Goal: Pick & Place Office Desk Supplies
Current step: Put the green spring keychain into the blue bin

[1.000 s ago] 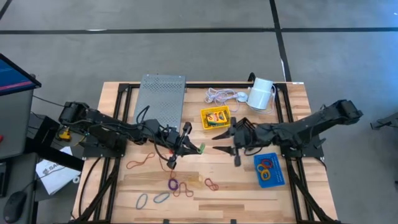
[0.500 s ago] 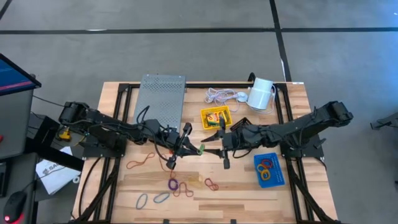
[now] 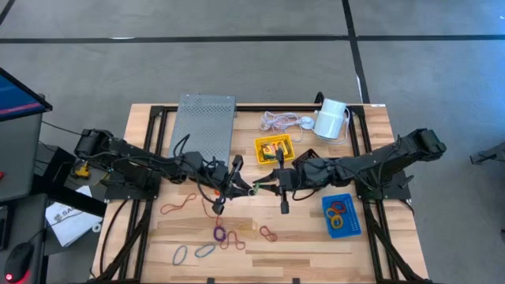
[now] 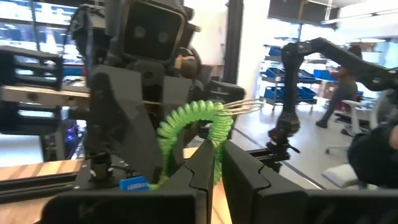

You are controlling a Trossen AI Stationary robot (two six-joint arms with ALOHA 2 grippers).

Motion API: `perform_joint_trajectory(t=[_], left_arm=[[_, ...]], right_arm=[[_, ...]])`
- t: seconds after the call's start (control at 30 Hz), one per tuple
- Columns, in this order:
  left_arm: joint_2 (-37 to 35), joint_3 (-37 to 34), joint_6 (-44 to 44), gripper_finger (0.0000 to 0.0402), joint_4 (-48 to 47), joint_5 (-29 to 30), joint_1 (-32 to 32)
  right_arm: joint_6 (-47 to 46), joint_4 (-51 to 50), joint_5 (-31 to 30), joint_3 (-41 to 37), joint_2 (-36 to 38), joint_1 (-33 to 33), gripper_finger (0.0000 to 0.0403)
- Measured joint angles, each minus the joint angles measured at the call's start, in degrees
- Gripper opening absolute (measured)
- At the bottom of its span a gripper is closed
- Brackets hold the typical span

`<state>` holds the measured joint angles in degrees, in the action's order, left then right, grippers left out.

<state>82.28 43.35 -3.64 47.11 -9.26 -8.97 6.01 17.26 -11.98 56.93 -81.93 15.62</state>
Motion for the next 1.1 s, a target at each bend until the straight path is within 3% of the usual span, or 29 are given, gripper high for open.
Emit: perform_joint_trajectory(t=[0.37,0.73,0.9,1.1], left_arm=[[-0.21,0.02,-1.85,0.0072,-0.01,3.01,-0.02],[-4.39,0.02,-2.79,0.0120,-2.80,3.84,-0.15],[-7.40,0.02,-2.72,0.0137,-9.36,3.28,-0.95],[-11.31,0.02,-0.18,0.0135,-22.02,3.18,-3.31]], right_arm=[[-1.49,-0.42,-0.41,0.00,0.24,-0.04,0.0005],[-1.60,-3.46,-0.21,0.00,5.00,0.61,0.0005],[-6.88,-14.69,-3.32,-0.01,10.12,1.44,0.0005],[-21.85,-40.17,-4.85,0.47,18.54,2.08,0.0005]])
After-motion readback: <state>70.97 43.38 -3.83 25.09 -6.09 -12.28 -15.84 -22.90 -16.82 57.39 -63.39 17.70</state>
